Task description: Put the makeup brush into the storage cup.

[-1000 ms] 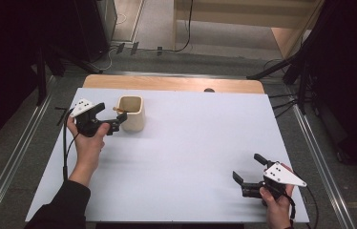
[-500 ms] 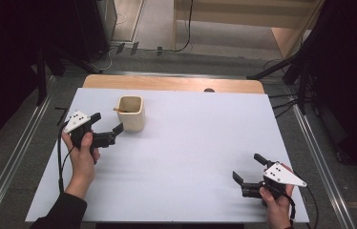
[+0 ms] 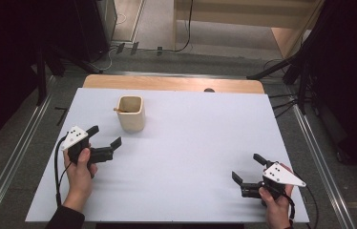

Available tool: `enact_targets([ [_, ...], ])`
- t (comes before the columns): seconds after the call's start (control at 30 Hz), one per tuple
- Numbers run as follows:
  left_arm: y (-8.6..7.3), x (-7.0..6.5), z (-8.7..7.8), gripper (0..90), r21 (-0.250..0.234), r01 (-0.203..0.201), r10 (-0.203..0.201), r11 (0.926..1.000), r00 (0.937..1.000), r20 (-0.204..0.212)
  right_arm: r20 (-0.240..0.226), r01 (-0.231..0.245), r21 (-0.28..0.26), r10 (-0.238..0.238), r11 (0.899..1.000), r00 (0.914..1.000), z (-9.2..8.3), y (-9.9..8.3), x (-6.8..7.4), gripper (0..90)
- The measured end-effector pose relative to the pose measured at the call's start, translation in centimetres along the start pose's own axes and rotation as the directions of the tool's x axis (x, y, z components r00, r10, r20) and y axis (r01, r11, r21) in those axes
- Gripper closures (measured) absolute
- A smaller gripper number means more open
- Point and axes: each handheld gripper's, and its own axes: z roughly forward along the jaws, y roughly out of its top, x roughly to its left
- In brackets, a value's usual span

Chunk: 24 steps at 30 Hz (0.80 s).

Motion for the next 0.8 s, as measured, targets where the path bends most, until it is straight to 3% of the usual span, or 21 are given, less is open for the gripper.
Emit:
enact_targets([
  [0.23,-1.4,-0.2,-0.8,0.0,0.01,-0.002,0.002,0.9999,1.0,-0.007,0.003,0.0,0.001,0.0,1.0,1.0,0.0,0.0,0.0,0.0],
  [0.37,-2.1,-0.7,-1.5,0.0,0.014,0.009,-0.01,0.9999,0.9997,0.021,0.004,0.003,-0.003,-0.003,1.0,1.0,0.0,0.0,0.0,0.0],
  [0.53,-3.1,-1.6,-2.6,0.0,0.036,-0.037,0.036,0.9987,0.9991,0.023,0.007,0.002,-0.01,-0.002,1.0,1.0,-0.2,0.1,-0.2,0.0],
  [0.8,-3.5,-1.6,-3.9,0.0,0.027,-0.039,0.039,0.9989,0.999,0.02,0.017,-0.003,-0.01,0.003,1.0,0.9999,-0.4,0.1,-0.3,0.0],
])
